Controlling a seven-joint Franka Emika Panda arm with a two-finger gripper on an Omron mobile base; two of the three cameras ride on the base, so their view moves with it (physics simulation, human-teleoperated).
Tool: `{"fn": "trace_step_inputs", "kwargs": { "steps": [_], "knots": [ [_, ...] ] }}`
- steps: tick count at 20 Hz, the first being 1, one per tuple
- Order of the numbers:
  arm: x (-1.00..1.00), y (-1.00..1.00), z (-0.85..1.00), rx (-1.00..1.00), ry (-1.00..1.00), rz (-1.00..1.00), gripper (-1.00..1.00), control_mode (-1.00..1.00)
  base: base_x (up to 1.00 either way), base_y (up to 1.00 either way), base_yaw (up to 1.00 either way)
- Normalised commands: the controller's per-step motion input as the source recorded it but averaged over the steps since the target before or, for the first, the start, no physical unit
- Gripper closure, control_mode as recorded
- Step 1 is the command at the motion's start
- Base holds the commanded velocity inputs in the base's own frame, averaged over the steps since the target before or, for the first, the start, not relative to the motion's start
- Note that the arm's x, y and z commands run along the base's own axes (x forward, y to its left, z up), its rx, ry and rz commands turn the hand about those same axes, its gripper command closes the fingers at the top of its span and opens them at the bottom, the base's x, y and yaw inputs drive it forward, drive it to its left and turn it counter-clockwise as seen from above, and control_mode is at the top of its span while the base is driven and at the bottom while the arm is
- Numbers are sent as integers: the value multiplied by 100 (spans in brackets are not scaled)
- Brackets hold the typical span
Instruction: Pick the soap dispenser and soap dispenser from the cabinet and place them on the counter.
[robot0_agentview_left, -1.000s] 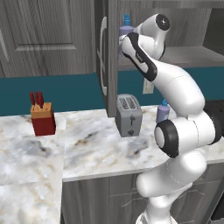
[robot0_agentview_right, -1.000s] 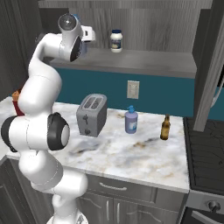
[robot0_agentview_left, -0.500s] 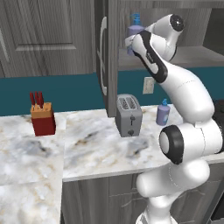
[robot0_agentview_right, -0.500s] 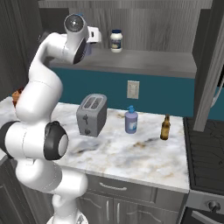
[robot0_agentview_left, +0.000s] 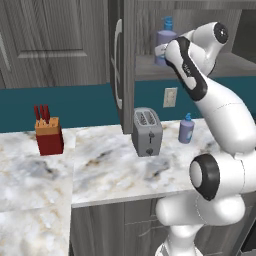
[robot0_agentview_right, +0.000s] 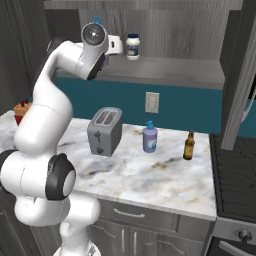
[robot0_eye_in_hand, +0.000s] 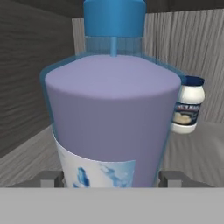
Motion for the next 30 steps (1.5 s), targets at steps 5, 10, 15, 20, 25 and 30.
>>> {"fn": "trace_step_inputs", "kwargs": {
  "steps": [5,10,15,20,25,30],
  "knots": [
    [-24,-23,0,1,-1,1,100,-100,0,0,0],
    [-27,-26,0,1,-1,1,100,-100,0,0,0],
    [-28,-28,0,2,-1,1,100,-100,0,0,0],
    [-29,-32,0,2,-1,0,100,-100,0,0,0],
    [-30,-30,-1,1,-3,1,100,-100,0,0,0],
    [-29,-27,-5,0,-3,2,100,-100,0,0,0]
  ]
}}
